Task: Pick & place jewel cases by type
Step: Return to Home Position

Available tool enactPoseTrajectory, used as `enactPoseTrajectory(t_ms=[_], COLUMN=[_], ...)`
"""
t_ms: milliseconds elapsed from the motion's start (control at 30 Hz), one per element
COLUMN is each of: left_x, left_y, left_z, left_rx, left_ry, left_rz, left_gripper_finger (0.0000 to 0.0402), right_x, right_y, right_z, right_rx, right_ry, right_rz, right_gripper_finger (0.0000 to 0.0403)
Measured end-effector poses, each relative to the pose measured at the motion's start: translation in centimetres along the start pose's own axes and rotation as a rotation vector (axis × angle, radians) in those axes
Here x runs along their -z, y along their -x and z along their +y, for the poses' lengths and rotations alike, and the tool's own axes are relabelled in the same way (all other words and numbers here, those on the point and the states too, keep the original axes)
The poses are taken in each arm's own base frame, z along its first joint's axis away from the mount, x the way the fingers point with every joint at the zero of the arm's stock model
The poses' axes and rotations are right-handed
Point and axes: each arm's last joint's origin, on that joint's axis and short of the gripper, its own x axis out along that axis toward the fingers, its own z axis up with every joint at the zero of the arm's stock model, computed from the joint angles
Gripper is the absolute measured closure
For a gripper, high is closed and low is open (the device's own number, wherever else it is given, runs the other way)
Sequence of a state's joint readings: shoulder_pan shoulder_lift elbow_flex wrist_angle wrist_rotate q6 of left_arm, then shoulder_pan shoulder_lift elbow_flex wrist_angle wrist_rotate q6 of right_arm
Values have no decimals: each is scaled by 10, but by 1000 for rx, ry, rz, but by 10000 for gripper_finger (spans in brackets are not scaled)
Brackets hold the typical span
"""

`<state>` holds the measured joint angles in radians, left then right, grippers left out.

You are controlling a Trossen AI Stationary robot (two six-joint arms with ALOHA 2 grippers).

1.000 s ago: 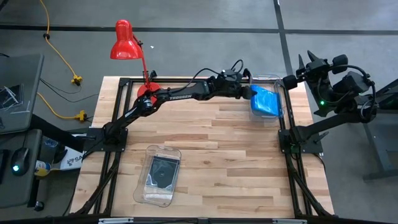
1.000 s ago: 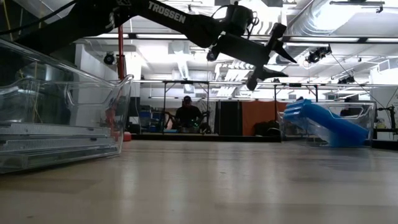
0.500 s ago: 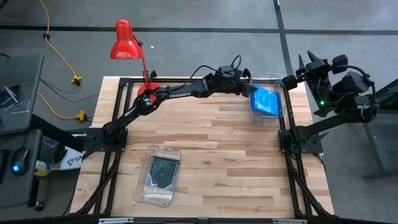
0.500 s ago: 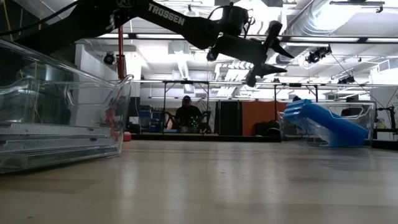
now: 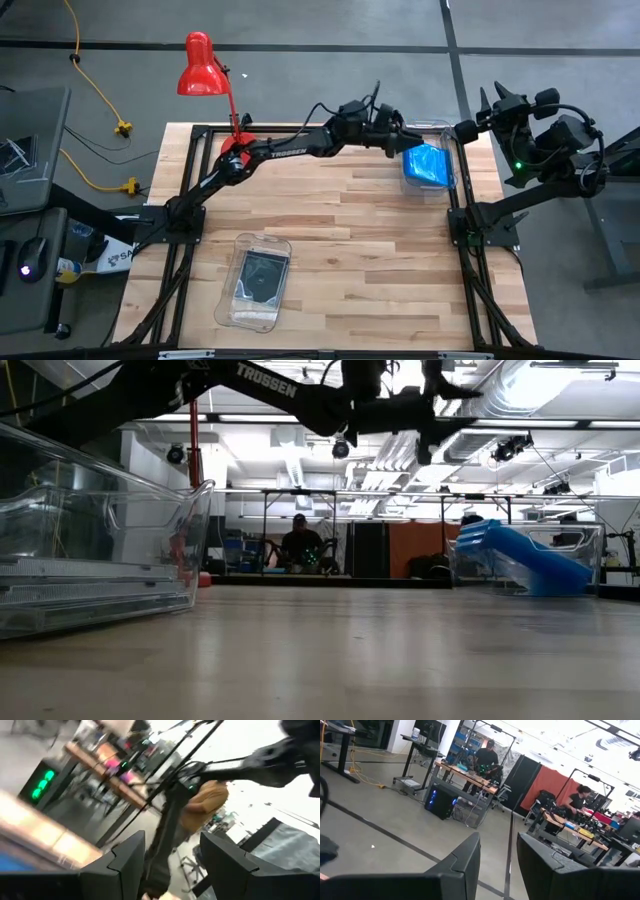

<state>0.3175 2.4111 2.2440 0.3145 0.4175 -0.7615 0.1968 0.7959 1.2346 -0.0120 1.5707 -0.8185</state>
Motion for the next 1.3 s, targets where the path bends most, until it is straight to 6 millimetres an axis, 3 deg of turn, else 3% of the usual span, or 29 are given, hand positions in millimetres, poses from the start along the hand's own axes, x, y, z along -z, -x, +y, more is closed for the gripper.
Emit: enactPoseTrajectory(t_ms=[367, 733, 1000, 1300], left_x=[-35, -81, -108, -131], left_y=[14, 48, 86, 146], left_z=[-51, -119, -169, -228], left_rx=[201, 340, 322, 164], left_ry=[-305, -589, -794, -985], left_rz=[-15, -49, -5, 31], left_gripper_finger=[213, 213, 213, 213], right_x=[0, -5, -16, -21], right_y=[0, 3, 21, 45], right_z=[0, -5, -15, -19], right_rx=[0, -33, -278, -622], right_ry=[-64, -192, -347, -414], right_rz=[0, -10, -108, -258], right_gripper_finger=[293, 293, 293, 293])
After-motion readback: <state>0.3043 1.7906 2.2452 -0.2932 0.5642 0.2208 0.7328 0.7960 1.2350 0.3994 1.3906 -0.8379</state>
